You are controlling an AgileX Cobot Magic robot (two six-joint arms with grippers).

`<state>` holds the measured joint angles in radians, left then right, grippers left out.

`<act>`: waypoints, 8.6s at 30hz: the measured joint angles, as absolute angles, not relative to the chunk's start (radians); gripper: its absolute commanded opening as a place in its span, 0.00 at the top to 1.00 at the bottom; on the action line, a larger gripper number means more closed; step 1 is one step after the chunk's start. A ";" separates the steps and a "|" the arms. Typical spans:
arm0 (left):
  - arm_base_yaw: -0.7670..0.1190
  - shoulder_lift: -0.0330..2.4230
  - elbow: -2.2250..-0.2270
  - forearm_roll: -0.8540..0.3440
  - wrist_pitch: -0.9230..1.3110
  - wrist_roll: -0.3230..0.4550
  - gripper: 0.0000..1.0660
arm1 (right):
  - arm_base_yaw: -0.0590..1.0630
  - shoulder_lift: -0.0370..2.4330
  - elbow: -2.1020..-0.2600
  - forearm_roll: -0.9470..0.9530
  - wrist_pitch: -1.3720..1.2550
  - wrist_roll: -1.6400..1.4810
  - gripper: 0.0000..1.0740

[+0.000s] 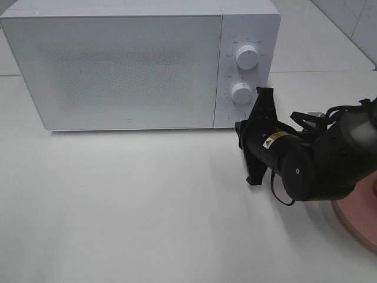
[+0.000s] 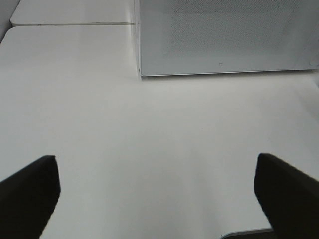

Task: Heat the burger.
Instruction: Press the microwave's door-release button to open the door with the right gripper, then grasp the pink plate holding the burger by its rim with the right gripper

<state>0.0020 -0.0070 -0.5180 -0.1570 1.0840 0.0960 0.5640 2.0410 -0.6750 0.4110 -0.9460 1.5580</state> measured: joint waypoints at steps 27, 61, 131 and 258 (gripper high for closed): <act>0.002 -0.007 -0.518 -0.157 1.084 0.096 0.08 | 0.473 2.108 -0.761 0.332 -0.930 1.524 1.00; 0.002 -0.007 -0.518 -0.157 1.084 0.096 0.08 | 0.484 2.164 -0.866 0.379 -0.892 1.409 1.00; 0.002 -0.007 -0.518 -0.157 1.084 0.096 0.08 | 0.562 2.059 -0.809 0.571 -0.742 1.332 1.00; 0.002 -0.007 -0.518 -0.157 1.084 0.096 0.08 | 0.173 1.747 -0.716 -0.154 0.487 0.118 0.20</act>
<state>0.0020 -0.0070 -0.5180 -0.1570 1.0840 0.0960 0.1730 1.7470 -0.7160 -0.1540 0.4870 0.1180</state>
